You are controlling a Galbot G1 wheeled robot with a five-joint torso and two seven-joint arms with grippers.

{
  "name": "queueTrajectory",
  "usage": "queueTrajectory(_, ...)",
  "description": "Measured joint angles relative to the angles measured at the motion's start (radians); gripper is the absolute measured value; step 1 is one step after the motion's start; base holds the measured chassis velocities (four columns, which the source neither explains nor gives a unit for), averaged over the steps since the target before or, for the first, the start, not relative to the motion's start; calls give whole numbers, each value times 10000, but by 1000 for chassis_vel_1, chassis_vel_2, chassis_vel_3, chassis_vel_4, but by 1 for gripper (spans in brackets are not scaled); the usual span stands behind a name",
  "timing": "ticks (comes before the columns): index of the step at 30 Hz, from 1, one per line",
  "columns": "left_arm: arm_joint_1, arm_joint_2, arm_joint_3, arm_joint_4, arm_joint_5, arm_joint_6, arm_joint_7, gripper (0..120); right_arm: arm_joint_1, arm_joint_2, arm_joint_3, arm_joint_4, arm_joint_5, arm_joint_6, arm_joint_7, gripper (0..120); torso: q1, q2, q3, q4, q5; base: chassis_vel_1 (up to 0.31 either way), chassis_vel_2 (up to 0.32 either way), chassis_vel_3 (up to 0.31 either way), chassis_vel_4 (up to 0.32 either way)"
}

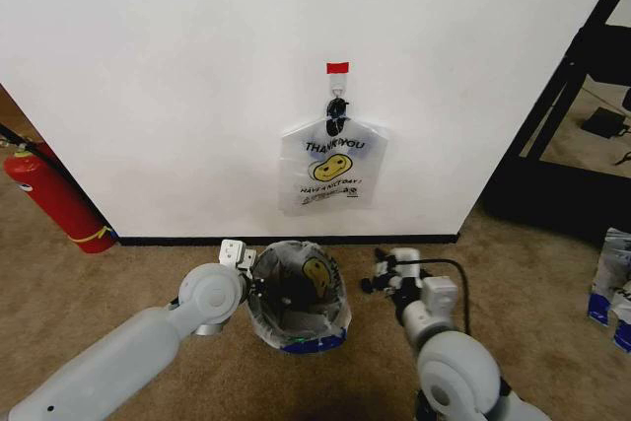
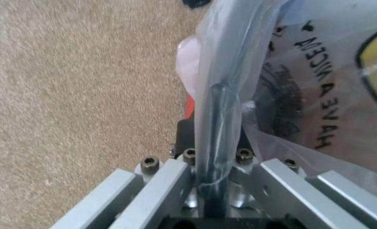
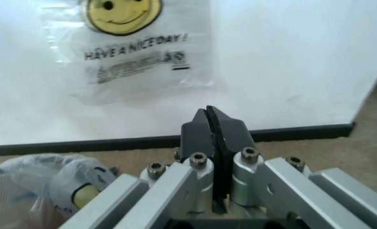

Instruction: Pick up the garbage bag from the wall and place it over the trash bin.

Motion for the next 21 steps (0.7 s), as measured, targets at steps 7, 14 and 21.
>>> queueTrajectory(7, -551, -485, 602, 426, -217, -16, -6, 0, -258, 6, 329, 139, -70, 19, 0, 0, 0, 0, 0, 4, 3, 0, 0, 0, 0)
queueTrajectory(14, -514, -609, 617, 596, -310, -17, 90, 0, -344, 31, 372, 64, -148, 15, 10, 0, 1, -1, 0, 8, 1, 0, 0, 0, 0)
queueTrajectory(21, -521, -589, 375, 366, -204, 7, 357, 21, -319, 40, 319, 56, -143, -8, 12, 0, 2, -2, 3, 2, -7, 0, 0, 0, 0)
